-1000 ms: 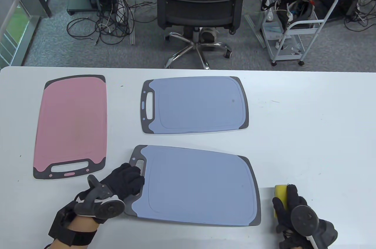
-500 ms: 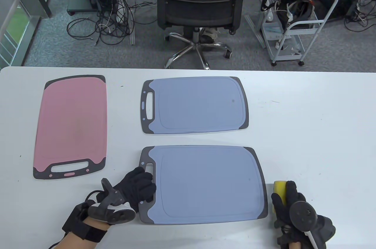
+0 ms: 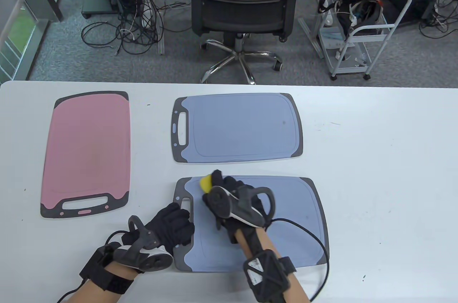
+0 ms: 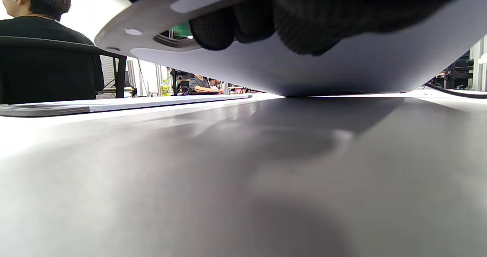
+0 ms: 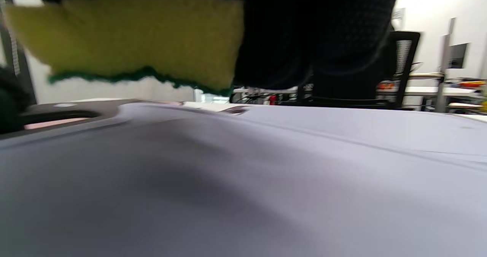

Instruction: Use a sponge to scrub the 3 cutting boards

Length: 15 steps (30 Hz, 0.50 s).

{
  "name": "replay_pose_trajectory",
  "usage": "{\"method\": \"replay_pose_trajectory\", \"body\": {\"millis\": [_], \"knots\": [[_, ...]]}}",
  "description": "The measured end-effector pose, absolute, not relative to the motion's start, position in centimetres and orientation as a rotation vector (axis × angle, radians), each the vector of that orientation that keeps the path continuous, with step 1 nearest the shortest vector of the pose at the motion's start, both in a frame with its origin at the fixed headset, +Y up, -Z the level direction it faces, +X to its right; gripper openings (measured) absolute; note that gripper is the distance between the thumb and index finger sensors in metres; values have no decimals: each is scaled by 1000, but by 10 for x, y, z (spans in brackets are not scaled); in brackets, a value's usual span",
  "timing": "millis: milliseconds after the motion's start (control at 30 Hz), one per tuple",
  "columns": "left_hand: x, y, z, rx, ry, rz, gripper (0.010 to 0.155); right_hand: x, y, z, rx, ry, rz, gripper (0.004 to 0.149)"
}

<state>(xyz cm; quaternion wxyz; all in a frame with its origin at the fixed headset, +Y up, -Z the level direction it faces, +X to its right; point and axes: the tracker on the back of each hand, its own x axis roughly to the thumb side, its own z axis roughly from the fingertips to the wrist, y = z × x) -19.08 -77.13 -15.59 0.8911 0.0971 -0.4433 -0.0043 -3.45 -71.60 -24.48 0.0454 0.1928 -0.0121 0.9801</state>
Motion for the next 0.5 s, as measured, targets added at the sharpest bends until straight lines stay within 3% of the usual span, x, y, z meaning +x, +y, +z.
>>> {"method": "replay_pose_trajectory", "body": {"millis": [100, 200, 367, 500], "knots": [[-190, -771, -153, 219, -922, -22, 46, -54, -728, -254, 613, 47, 3092, 71], [-189, -771, -153, 219, -921, -28, 46, -25, -737, -262, 501, 88, 3166, 71], [-188, -771, -156, 190, -914, -22, 46, 114, -755, -273, -51, 188, 3215, 70], [-188, -771, -157, 184, -914, -19, 46, 215, -768, -261, -563, 283, 3117, 70]]}}
